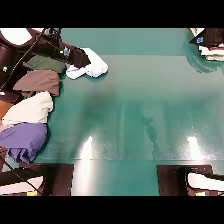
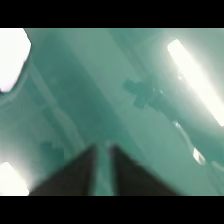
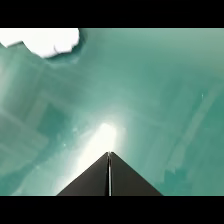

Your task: Fold the shirts.

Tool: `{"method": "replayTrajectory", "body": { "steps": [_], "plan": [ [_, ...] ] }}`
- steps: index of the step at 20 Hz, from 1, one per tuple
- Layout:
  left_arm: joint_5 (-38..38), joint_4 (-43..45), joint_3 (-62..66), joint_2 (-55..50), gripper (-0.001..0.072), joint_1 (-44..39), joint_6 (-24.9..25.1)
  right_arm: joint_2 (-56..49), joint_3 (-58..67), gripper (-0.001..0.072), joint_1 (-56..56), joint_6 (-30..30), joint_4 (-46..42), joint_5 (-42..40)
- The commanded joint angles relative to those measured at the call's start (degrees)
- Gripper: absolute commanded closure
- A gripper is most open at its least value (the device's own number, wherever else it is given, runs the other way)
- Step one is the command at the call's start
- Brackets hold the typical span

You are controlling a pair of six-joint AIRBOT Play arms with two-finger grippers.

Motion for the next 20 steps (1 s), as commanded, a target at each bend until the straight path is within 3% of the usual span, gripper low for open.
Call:
{"method": "replayTrajectory", "body": {
  "steps": [1,3,6,10,15,16,17,18,20],
  "plan": [
    [9.2,4.55,0.0,-2.14,0.005,0.2,-5.44,-0.04,0.02,0.0694,-0.04,-0.31,0.85,-4.11],
    [14.01,8.79,0.0,-6.78,0.005,1.46,-10.88,0.0,0.02,0.0694,-0.04,-0.13,0.9,-5.2],
    [20.13,5.86,0.07,-16.98,0.005,5.18,-13.09,-0.04,0.02,0.0694,0.22,-0.11,0.9,-5.7],
    [27.39,-2.82,1.77,-28.92,0.005,7.89,-12.92,-0.04,0.02,0.0695,0.2,-0.09,0.83,-3.98],
    [29.35,-7.43,7.8,-36.28,0.0052,7.85,-9.9,-0.04,0.02,0.0695,0.22,-0.09,0.76,-4.04],
    [29.77,-7.54,8.04,-36.24,0.02,7.87,-9.92,-0.04,0.02,0.0695,0.2,-0.09,0.76,-4.04],
    [29.4,-7.85,8.85,-36.22,0.0485,7.87,-9.9,-0.04,0.02,0.0695,0.2,-0.11,0.74,-4.04],
    [28.0,-7.96,10.23,-35.98,0.0678,7.87,-9.84,-0.04,0.02,0.0695,0.2,-0.11,0.68,-4.13],
    [21.57,-7.89,15.32,-35.01,0.0683,7.87,-9.62,0.24,0.11,0.0695,0.17,-0.11,0.61,-4.17]
  ]
}}
